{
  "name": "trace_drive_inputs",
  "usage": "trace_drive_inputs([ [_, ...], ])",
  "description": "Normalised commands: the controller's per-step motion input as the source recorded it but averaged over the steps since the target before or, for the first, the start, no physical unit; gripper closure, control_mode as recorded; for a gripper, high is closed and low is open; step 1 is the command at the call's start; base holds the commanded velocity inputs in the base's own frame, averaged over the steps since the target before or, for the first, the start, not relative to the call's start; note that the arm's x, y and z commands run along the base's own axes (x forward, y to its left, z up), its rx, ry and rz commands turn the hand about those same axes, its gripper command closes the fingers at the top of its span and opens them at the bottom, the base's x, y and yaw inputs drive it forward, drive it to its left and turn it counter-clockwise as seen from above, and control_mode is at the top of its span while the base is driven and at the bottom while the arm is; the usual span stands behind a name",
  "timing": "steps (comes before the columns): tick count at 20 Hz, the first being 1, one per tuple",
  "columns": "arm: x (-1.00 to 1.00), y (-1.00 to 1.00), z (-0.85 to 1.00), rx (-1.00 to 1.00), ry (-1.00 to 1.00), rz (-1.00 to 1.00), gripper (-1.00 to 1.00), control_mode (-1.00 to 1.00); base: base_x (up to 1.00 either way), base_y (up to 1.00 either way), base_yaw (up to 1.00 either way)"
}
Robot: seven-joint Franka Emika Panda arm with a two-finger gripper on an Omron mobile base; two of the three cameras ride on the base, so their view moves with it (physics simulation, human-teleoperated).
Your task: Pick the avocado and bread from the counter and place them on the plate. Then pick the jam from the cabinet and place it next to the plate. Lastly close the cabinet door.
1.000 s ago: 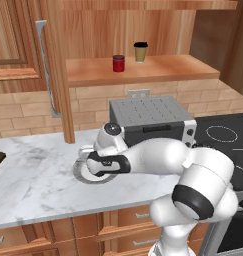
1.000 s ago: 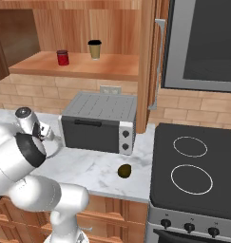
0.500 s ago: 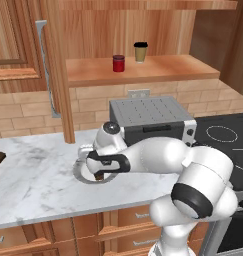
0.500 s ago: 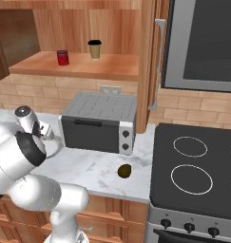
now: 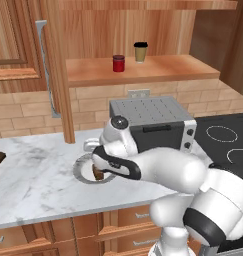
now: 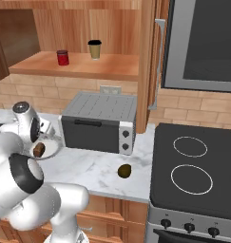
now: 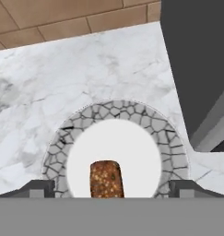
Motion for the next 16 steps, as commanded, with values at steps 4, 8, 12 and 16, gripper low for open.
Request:
trace_drive_inputs([
  [4, -0.37, -0.59, 0.29, 0.0, 0.02, -0.07, -1.0, -1.0, 0.0, 0.0, 0.0],
  [8, -0.39, -0.7, 0.12, 0.0, 0.06, -0.08, -1.0, -1.0, 0.0, 0.0, 0.0],
  [12, -0.37, -0.78, 0.0, 0.0, 0.08, -0.08, -1.0, -1.0, 0.0, 0.0, 0.0],
  [16, -0.22, -0.81, 0.0, -0.02, 0.05, -0.07, -1.0, -1.0, 0.0, 0.0, 0.0],
])
